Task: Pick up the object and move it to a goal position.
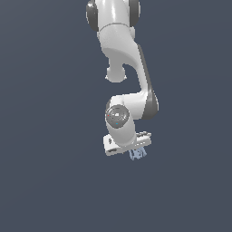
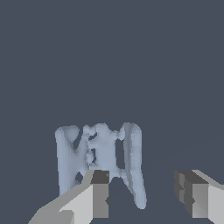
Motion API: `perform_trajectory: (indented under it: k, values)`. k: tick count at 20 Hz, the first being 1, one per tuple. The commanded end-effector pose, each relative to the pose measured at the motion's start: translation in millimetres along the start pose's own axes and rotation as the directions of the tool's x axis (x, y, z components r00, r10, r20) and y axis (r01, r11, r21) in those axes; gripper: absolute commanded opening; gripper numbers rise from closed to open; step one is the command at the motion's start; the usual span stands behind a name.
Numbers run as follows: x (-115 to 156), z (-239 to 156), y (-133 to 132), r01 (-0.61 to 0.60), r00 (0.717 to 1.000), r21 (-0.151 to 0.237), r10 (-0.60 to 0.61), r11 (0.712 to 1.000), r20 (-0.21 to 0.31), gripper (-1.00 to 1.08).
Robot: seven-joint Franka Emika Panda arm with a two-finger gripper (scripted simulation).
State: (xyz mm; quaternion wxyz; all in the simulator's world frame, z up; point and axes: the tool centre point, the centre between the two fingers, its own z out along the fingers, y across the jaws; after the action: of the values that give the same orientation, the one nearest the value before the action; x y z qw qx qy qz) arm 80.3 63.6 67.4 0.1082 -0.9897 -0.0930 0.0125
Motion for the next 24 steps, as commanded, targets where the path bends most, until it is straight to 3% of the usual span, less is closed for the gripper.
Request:
perform_trajectory:
  k: [1,20,21,24]
  values:
    - [4,7,0,0.012,1.000,0.013,-0.012,1.000,-0.001,0.28]
    - [7,43,0,0.021,1.000,0.023,-0.020,1.000,-0.001,0.28]
    - [7,43,0,0.021,1.000,0.023,-0.020,1.000,-0.001,-1.00]
    - [7,43,0,0.021,1.000,0.023,-0.020,1.000,-0.001,-1.00]
